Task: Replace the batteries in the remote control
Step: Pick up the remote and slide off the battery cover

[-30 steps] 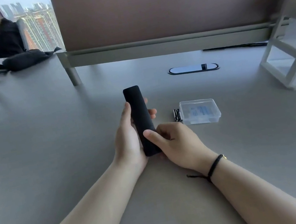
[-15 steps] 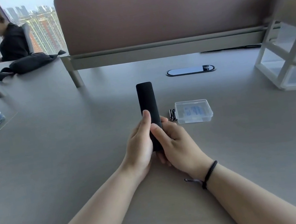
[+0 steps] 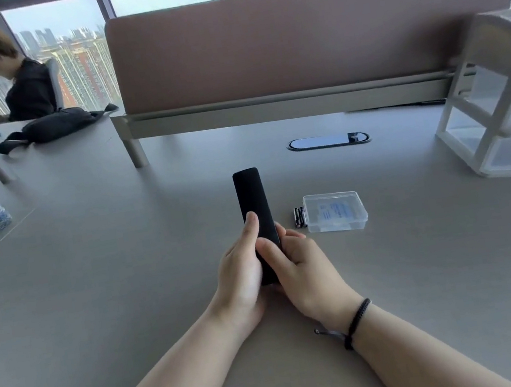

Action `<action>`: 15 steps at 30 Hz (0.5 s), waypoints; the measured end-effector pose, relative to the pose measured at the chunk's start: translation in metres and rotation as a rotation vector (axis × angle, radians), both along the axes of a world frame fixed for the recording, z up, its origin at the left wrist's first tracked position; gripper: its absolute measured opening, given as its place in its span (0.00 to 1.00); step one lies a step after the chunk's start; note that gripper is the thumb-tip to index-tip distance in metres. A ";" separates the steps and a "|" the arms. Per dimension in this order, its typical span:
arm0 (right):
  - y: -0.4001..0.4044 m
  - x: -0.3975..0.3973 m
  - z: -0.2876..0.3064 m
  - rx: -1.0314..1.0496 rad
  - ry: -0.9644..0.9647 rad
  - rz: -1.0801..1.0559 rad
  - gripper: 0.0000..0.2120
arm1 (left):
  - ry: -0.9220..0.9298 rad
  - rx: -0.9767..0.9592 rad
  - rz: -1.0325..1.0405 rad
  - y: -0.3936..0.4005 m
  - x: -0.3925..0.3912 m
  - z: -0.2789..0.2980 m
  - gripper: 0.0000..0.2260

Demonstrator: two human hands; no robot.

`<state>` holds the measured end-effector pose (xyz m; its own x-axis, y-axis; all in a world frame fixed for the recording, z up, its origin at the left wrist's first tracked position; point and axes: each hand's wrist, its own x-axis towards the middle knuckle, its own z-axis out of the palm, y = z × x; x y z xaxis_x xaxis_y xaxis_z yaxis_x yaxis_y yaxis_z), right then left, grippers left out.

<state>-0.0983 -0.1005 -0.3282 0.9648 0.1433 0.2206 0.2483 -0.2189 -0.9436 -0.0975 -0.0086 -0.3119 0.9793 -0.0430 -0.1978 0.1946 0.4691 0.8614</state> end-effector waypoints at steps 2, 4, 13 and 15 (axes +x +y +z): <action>-0.001 0.000 0.002 0.000 0.019 0.014 0.25 | 0.006 -0.011 -0.018 0.000 0.000 0.001 0.19; -0.002 -0.002 0.004 -0.006 0.057 0.024 0.23 | 0.018 -0.020 -0.046 0.000 -0.001 0.001 0.18; -0.007 -0.003 0.007 -0.061 0.071 -0.027 0.26 | -0.006 -0.080 0.003 0.013 0.017 0.000 0.12; -0.007 -0.003 0.005 -0.092 0.090 -0.051 0.22 | -0.010 -0.087 0.048 0.019 0.022 -0.002 0.11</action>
